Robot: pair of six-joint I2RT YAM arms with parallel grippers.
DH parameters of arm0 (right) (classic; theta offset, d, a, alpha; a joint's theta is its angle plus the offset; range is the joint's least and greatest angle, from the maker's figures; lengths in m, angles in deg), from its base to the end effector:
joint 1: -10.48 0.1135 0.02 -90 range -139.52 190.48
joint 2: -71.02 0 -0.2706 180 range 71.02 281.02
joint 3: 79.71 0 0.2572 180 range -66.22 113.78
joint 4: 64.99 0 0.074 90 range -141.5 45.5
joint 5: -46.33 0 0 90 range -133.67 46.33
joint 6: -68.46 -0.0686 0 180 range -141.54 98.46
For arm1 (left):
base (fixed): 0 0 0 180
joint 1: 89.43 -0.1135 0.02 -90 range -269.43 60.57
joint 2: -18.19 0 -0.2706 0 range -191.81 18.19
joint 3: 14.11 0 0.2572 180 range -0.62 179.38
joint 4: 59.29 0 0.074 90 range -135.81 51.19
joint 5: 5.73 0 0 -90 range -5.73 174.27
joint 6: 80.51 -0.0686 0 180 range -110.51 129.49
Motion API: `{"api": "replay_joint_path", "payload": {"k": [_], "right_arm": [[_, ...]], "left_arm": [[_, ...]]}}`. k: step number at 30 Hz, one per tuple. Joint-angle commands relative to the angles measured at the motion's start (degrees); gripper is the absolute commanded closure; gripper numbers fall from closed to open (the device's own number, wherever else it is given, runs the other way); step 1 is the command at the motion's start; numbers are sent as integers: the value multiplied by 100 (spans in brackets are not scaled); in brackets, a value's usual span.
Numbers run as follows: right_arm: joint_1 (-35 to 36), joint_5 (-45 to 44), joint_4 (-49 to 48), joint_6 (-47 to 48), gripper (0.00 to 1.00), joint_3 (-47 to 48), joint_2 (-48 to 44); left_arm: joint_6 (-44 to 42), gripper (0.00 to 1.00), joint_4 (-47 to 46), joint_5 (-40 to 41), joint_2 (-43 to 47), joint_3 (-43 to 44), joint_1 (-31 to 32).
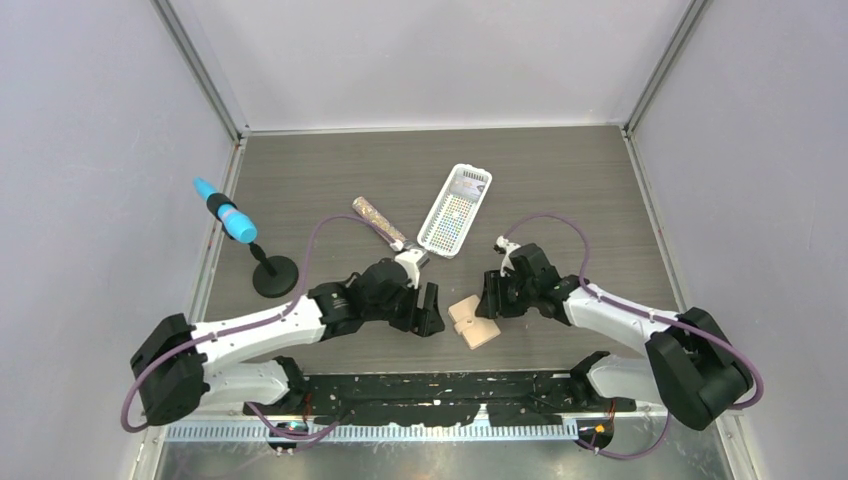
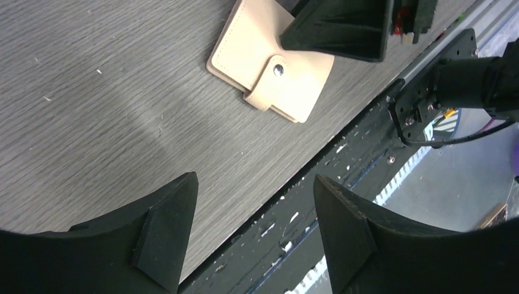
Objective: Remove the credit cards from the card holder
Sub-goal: Open the card holder at the center of the board.
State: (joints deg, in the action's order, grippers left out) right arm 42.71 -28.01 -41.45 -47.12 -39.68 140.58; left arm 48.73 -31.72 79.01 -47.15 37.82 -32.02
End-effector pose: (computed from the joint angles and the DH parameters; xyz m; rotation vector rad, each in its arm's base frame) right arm 0.1876 0.1402 0.1283 -0.2710 2.5983 0.7354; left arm 0.1373 -0.2264 0.2064 0.4432 2.4426 -0.9210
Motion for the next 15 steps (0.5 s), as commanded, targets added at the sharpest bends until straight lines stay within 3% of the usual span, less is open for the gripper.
{"api": "replay_joint_path", "payload": {"k": [1, 5, 9, 15], "right_arm": [[3, 445, -453, -59, 53, -334, 100], [3, 632, -784, -233, 68, -526, 53], [2, 711, -969, -458, 92, -675, -175], [7, 713, -1274, -1186, 95, -941, -1113]], "left_arm": [[356, 29, -1159, 147, -264, -98, 75], [449, 32, -1371, 77, -589, -84, 143], [461, 37, -1374, 93, -799, 44, 253], [430, 41, -1039, 410, -1064, 419, 519]]}}
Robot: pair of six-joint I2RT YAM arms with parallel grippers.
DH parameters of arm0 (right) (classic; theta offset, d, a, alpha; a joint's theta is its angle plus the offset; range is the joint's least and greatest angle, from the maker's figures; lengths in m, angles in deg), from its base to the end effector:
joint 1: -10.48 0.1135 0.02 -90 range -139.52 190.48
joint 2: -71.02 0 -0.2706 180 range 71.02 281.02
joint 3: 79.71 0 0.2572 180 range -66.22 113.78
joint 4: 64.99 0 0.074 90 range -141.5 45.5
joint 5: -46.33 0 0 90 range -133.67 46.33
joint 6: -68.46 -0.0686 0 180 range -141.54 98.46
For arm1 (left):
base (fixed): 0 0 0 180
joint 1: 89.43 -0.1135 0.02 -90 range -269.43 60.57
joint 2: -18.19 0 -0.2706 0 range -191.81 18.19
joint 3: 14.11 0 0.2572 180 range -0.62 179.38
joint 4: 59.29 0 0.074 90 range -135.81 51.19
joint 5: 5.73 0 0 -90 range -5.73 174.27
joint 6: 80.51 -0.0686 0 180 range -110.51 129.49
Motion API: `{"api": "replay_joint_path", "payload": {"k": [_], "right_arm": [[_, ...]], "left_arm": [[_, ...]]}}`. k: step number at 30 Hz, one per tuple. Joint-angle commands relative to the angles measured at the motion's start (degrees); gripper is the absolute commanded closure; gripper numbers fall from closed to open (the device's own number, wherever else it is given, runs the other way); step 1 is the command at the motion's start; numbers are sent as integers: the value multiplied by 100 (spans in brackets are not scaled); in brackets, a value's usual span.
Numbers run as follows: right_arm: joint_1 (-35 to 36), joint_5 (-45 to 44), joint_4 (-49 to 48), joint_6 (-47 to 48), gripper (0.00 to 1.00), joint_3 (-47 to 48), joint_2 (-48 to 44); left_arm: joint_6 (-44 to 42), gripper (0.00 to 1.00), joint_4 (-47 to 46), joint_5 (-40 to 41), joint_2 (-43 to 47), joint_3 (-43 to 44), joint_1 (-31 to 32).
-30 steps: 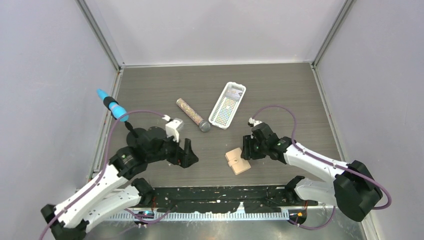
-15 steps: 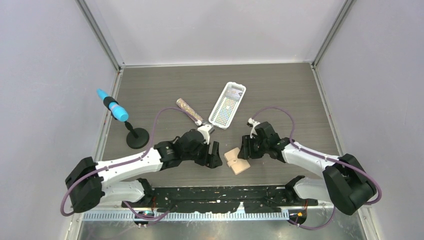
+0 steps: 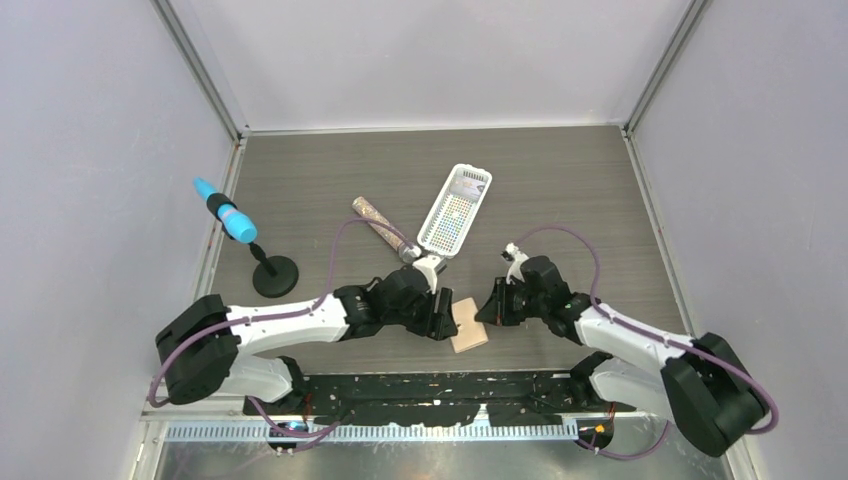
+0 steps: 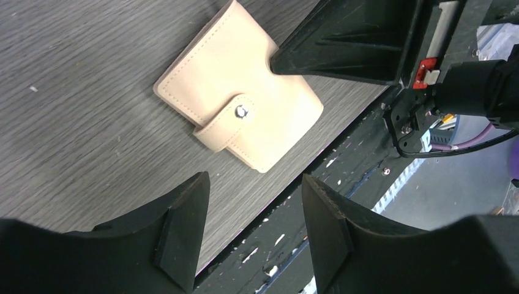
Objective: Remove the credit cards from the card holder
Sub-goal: Open the card holder at the center of the board.
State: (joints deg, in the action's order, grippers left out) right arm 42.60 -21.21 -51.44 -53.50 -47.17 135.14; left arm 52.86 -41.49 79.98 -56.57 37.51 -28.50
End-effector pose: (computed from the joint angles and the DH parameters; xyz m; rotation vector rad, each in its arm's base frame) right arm 0.1706 0.1381 0.1249 -0.2089 2.5048 0.9703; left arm 0.1379 -0.2585 0.1802 0.4245 2.4683 -0.9599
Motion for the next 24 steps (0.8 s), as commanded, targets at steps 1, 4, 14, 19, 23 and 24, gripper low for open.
{"api": "replay_joint_path", "payload": {"k": [1, 4, 14, 19, 23, 24], "right_arm": [[19, 27, -281, -618, 95, -226, -811], [24, -34, -250, -898, 95, -357, -1224], [120, -104, -49, -1018, 95, -453, -1820], [160, -131, -49, -1048, 95, -548, -1903], [176, -123, -97, -1048, 95, -627, -1919], [180, -116, -109, -1053, 95, -642, -1909]], "left_arm": [[-1, 42, 35, 360, -202, 549, 207], [-13, 43, 181, 383, -472, 802, 284], [31, 48, 270, 641, -1196, 1310, 367], [38, 51, 335, 727, -1420, 1402, 367], [22, 53, 350, 726, -1609, 1482, 366], [22, 53, 351, 710, -1656, 1505, 367]]}}
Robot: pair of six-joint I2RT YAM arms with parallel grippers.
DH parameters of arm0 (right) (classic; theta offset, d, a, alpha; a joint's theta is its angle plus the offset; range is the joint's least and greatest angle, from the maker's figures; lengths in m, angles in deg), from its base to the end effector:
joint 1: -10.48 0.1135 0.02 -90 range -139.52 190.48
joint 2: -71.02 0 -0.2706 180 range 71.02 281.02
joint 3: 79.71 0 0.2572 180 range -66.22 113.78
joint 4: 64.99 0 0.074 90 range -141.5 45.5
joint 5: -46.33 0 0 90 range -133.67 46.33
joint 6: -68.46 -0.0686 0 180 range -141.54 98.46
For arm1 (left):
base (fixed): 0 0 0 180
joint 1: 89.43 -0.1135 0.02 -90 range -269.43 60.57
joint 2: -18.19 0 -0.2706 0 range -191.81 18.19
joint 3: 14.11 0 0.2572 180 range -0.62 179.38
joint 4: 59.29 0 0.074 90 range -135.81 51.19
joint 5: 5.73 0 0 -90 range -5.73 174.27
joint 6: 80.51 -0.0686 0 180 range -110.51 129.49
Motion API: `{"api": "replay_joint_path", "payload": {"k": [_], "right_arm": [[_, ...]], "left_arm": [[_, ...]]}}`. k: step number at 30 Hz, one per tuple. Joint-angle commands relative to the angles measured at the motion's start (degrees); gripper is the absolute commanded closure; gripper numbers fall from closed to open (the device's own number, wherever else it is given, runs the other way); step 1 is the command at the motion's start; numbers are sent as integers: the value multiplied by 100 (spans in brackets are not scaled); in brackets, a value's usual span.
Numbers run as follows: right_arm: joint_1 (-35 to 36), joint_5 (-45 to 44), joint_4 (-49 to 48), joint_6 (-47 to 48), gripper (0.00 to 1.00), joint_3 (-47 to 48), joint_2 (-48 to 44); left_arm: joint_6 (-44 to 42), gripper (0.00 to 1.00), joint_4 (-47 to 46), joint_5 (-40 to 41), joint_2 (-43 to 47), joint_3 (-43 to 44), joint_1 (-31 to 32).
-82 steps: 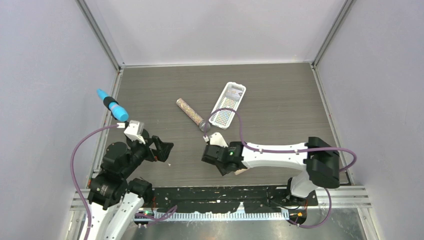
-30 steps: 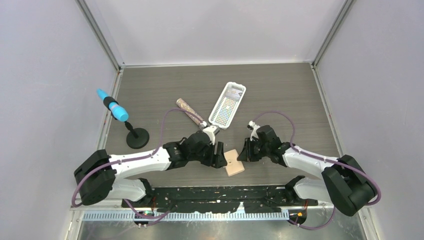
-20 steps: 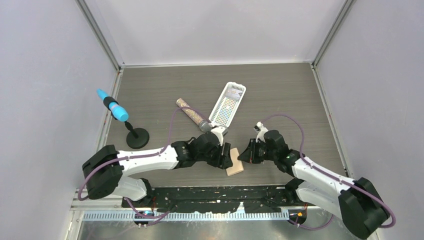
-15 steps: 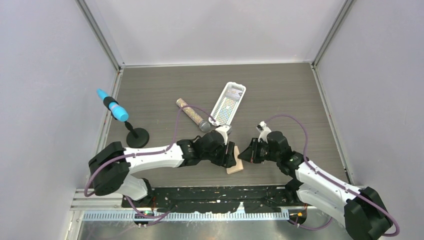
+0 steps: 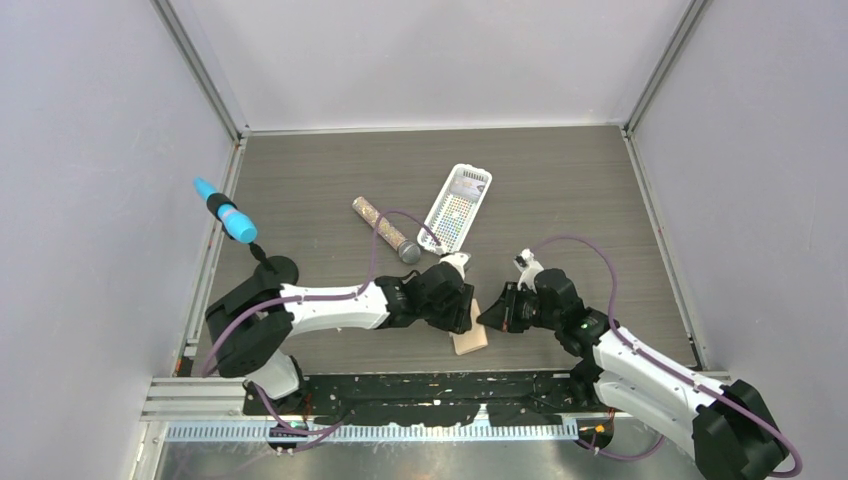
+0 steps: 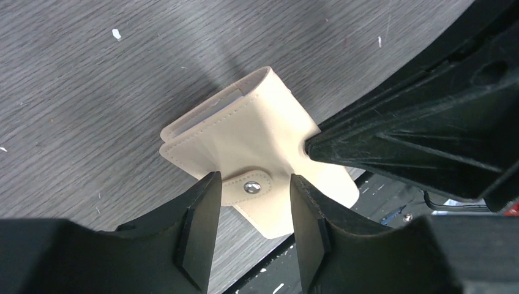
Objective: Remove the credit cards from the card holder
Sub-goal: Open the card holder at the center of the board.
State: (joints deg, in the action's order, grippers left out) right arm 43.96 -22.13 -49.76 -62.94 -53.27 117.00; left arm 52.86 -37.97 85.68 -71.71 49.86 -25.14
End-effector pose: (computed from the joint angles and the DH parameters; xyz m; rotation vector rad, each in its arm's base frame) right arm 0.1425 0.1245 0.1435 -0.0712 2.3673 1.1055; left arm 0.1523 -0.3125 0.1669 0.4543 2.5289 -0.7932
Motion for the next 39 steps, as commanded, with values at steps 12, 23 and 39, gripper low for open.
{"api": "replay_joint_path", "payload": {"k": [12, 23, 39], "right_arm": [[63, -107, -364, -149, 95, -157, -128], [63, -337, -231, -112, 95, -144, -179], [63, -766, -96, 96, 95, -151, 244]], "left_arm": [[37, 69, 5, -65, -348, 315, 57], [-5, 100, 192, -98, -119, 197, 101], [-84, 100, -461, -609, 608, -476, 96]]}}
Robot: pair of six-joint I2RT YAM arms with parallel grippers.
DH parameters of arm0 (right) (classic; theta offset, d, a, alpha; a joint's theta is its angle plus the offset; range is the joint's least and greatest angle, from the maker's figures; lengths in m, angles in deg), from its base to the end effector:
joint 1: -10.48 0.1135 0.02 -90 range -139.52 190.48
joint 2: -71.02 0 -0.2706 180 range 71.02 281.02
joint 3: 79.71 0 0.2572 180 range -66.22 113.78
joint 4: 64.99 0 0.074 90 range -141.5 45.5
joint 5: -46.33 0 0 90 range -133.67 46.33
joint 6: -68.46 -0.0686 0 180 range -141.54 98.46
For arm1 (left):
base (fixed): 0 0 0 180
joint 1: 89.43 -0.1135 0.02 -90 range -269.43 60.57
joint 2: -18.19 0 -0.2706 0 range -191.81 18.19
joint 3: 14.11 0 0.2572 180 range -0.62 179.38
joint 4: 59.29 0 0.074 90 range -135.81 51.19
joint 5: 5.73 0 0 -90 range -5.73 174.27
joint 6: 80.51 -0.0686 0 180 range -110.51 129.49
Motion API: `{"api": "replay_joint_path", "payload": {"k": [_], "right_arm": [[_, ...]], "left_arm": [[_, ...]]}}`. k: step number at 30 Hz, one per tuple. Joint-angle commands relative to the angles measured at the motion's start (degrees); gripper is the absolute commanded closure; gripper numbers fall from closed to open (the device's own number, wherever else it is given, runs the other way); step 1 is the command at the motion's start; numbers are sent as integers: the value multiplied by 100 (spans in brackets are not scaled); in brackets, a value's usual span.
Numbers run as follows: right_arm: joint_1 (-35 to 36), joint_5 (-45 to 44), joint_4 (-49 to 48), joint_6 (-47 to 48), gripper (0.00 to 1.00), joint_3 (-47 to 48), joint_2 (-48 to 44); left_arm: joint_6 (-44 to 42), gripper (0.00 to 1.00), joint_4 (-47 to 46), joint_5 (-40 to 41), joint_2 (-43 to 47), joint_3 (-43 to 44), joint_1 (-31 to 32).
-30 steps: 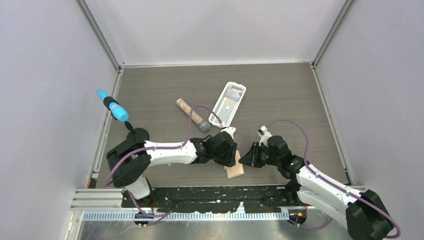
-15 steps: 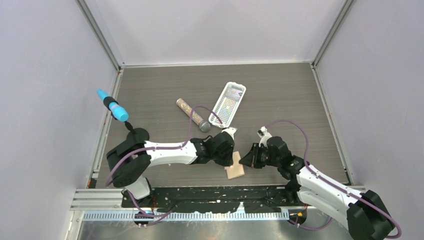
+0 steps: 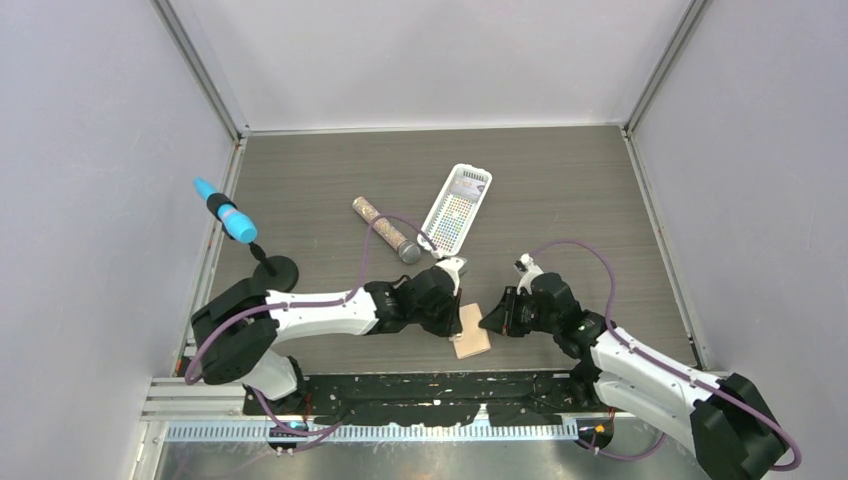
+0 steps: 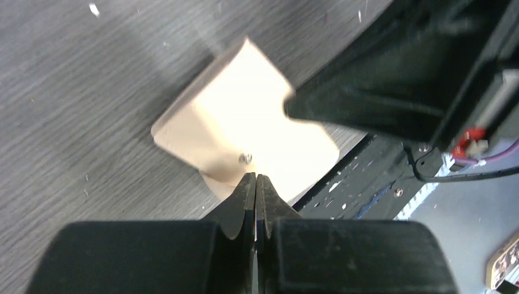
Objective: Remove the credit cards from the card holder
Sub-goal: Open the card holder at the center of the board.
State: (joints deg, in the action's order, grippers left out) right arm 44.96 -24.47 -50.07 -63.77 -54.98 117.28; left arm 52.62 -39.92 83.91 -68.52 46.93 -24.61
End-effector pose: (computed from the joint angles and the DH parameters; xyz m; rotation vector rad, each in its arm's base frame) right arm 0.1387 0.1226 0.1322 -0.0420 2.3977 1.0651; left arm 0.1430 -0.3052 0.1713 0.4835 2.5059 -0.8588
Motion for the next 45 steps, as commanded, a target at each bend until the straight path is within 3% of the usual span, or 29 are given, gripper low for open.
{"api": "replay_joint_path", "payload": {"k": [1, 7, 11, 19, 22, 25, 30, 36, 43, 45], "right_arm": [[-38, -560, -78, 185, 95, 19, 247], [-38, -695, -108, 256, 95, 33, 439], [-38, -694, -94, 390, 95, 148, 522], [11, -1057, 1248, 966, 51, 1132, 631], [181, -1442, 1658, 1042, 42, 1360, 501], [523, -1702, 1843, 987, 26, 1457, 442], [1420, -2343, 1821, 661, 13, 1636, 797], [2346, -2636, 1482, 330, 7, 1884, 1442], [2977, -3003, 1225, -109, 6, 2088, 1940], [3101, -3110, 1173, -219, 0, 2084, 2012]], "left_arm": [[-60, 100, -345, -495, 295, -223, 48], [-60, 100, -763, -701, 422, -518, 49], [-31, 100, -615, -382, 632, -689, 44], [94, 100, -845, -123, 905, -1106, 44], [117, 100, -1010, -23, 1108, -1279, 49], [93, 100, -1043, 229, 1378, -1421, 47], [113, 100, -1485, 348, 1734, -1808, 46], [134, 100, -1861, 335, 2028, -2112, 48], [178, 100, -2015, 318, 2046, -2205, 48], [178, 100, -2030, 296, 2046, -2197, 49]]}}
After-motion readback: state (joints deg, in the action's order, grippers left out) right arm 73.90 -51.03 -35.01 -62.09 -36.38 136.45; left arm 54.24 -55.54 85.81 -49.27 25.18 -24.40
